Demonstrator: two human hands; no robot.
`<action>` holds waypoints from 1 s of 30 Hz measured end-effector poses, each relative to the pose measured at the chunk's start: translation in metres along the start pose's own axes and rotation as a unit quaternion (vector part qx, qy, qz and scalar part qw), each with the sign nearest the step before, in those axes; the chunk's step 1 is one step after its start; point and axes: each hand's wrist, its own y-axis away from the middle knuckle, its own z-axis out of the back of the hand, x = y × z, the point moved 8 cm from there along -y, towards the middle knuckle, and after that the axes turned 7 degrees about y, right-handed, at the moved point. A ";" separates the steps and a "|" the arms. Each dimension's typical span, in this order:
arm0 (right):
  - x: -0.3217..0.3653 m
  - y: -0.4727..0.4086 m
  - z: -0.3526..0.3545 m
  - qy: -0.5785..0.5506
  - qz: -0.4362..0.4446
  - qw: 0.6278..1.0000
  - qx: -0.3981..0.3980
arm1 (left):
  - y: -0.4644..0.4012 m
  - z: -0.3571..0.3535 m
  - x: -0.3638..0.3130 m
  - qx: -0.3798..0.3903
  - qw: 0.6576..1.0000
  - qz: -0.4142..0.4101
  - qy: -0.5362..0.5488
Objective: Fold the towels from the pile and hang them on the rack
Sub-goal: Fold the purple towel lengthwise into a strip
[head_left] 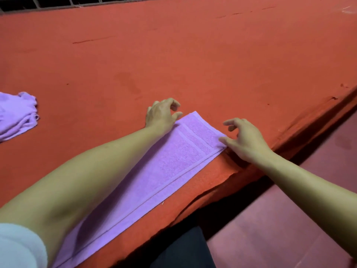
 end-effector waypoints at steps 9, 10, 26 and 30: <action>0.133 0.085 -0.043 -0.047 0.242 0.967 0.065 | 0.177 0.103 0.046 0.014 0.998 0.059 0.035; 0.146 0.094 -0.050 -0.047 0.264 0.961 0.073 | 0.199 0.116 0.053 0.019 0.996 0.080 0.031; 0.184 0.113 -0.075 0.022 0.392 0.913 0.111 | 0.324 0.150 0.062 -0.024 0.992 0.036 -0.122; 0.186 0.113 -0.077 0.037 0.415 0.902 0.110 | 0.325 0.147 0.059 -0.038 0.983 -0.038 -0.174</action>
